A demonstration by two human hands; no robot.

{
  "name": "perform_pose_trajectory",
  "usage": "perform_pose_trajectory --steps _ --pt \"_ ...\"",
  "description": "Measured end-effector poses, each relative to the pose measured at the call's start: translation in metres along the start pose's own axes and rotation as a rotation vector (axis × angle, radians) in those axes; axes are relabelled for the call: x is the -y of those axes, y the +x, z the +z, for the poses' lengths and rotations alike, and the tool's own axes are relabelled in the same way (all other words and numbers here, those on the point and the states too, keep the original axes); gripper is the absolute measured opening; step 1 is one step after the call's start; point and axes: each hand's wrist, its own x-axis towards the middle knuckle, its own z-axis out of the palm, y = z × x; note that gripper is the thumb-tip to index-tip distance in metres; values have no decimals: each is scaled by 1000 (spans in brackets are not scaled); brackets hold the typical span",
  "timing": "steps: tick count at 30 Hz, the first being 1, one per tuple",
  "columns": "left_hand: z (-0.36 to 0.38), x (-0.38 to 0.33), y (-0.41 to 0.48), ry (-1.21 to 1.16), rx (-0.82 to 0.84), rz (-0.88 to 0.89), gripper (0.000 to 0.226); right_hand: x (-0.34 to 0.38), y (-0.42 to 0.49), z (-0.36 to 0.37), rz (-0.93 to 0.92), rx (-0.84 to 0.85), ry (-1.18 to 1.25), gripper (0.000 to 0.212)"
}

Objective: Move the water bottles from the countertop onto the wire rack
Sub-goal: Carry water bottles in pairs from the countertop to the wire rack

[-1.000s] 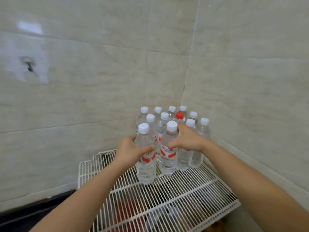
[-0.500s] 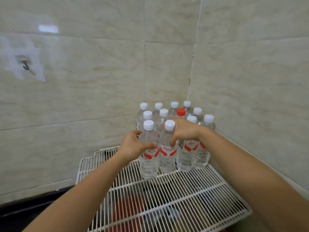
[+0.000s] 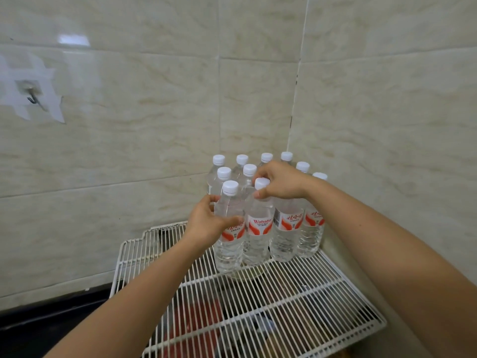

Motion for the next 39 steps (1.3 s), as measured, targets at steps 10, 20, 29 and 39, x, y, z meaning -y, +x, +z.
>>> perform_pose_trajectory --steps 10,20,29,39 --pt "5 1 2 -13 -53 16 51 7 10 -10 10 123 -48 22" --pt "11 7 3 -16 -55 22 68 9 6 -8 21 84 -99 20" --pt "10 -4 -5 56 5 18 69 11 -3 2 73 10 -79 28" --pt "-62 12 -36 267 -119 37 58 80 -21 22 -81 -377 47 27"
